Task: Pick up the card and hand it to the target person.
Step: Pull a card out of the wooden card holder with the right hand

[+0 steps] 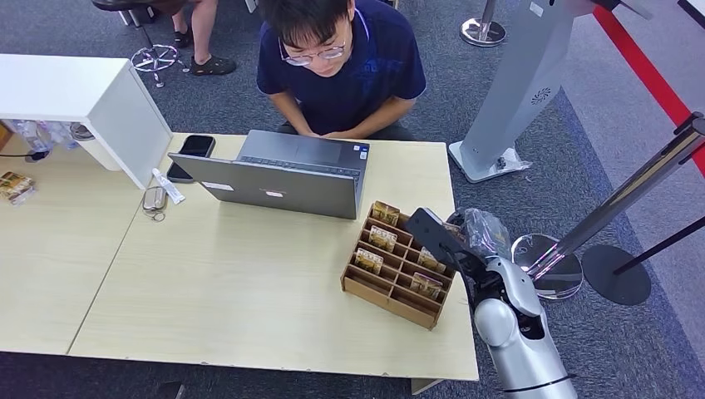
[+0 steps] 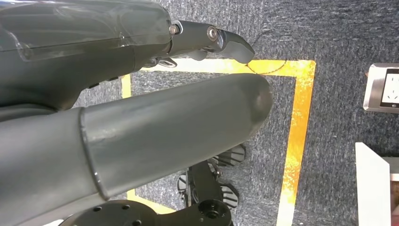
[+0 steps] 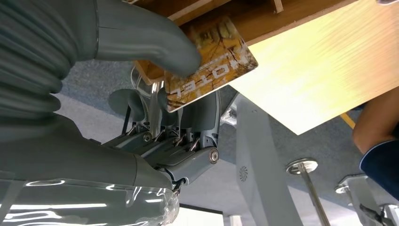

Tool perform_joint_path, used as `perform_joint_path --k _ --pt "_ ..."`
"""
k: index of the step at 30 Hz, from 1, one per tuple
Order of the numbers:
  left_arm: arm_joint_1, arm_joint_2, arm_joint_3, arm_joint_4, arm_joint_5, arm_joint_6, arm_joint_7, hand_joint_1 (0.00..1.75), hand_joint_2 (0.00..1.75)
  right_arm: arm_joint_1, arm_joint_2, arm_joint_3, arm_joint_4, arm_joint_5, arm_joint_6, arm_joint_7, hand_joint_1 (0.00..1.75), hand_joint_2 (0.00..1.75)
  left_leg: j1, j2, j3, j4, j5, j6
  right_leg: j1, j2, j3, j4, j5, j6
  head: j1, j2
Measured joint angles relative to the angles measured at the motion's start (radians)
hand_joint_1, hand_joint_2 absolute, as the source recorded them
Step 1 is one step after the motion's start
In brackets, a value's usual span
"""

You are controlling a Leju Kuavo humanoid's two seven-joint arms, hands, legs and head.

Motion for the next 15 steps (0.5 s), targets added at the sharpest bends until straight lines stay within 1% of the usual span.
perform_joint_path --k 5,9,15 --pt "0.000 0.000 0.000 0.000 -0.001 0.000 0.001 0.00 0.00 -0.002 0.000 0.000 0.000 -0.003 0.003 0.001 1.23 1.75 0.000 0.000 0.000 0.000 0.000 0.000 0.000 0.000 0.000 0.000 0.000 0.000 0.000 0.000" --pt "0.000 0.000 0.000 0.000 -0.002 0.000 0.002 0.00 0.00 -0.002 0.000 0.000 -0.001 -0.007 0.005 0.002 1.29 1.75 0.000 0.000 0.000 0.000 0.000 0.000 0.000 0.000 0.000 0.000 0.000 0.000 0.000 0.000" --pt "0.000 0.000 0.000 0.000 -0.004 0.000 0.002 0.00 0.00 -0.003 0.000 0.001 -0.001 -0.016 0.006 0.002 1.34 1.75 0.000 0.000 0.000 0.000 0.000 0.000 0.000 0.000 0.000 0.000 0.000 0.000 0.000 0.000"
